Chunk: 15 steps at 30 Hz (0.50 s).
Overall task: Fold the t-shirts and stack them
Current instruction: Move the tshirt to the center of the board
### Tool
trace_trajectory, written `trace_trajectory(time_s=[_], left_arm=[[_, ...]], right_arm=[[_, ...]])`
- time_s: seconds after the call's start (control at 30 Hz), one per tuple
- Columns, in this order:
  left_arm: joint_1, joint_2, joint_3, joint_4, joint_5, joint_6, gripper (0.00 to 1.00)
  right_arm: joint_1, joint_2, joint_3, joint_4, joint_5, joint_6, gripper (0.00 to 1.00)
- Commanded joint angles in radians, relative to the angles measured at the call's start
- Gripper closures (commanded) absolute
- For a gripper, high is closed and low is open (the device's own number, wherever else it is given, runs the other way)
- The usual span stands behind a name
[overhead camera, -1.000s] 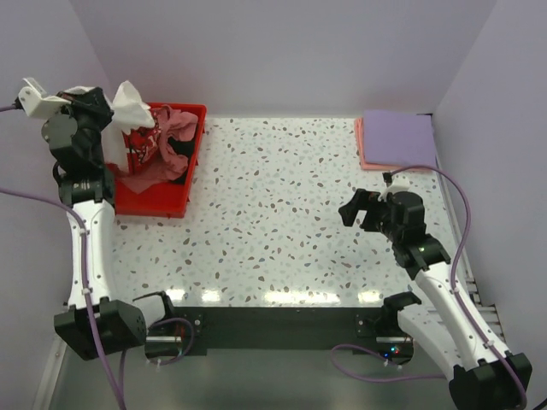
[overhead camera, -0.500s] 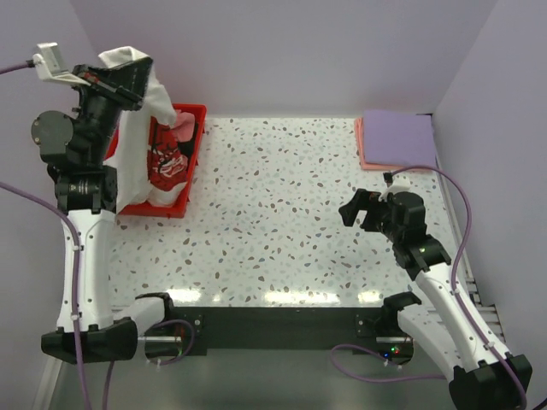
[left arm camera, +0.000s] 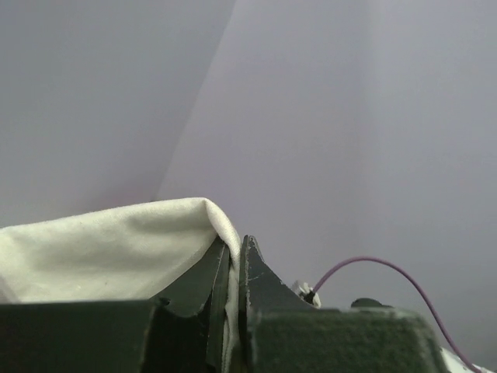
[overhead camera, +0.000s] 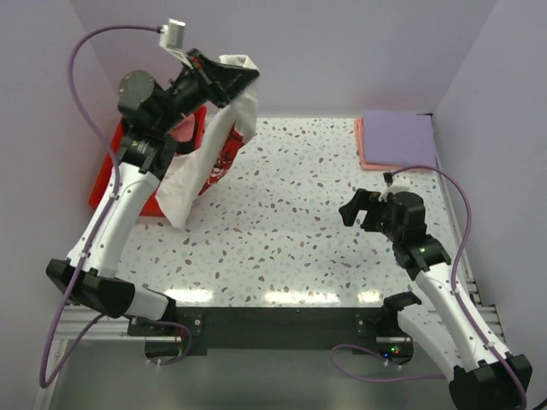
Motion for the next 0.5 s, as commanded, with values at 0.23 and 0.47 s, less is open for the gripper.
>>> trace_trajectory(time_s=[0.23, 0.47], left_arm=[[-0.364, 0.262, 0.345, -0.168, 0.053, 0.165, 1.0], [-0.44, 0.452, 0.593, -0.205, 0.179, 0.114, 1.0]], right_arm=[[0.001, -0.016, 0.012, 0.01, 0.054, 0.001, 0.01], [-0.001, -0.045, 0.009, -0.022, 0.143, 0.016, 0.01]])
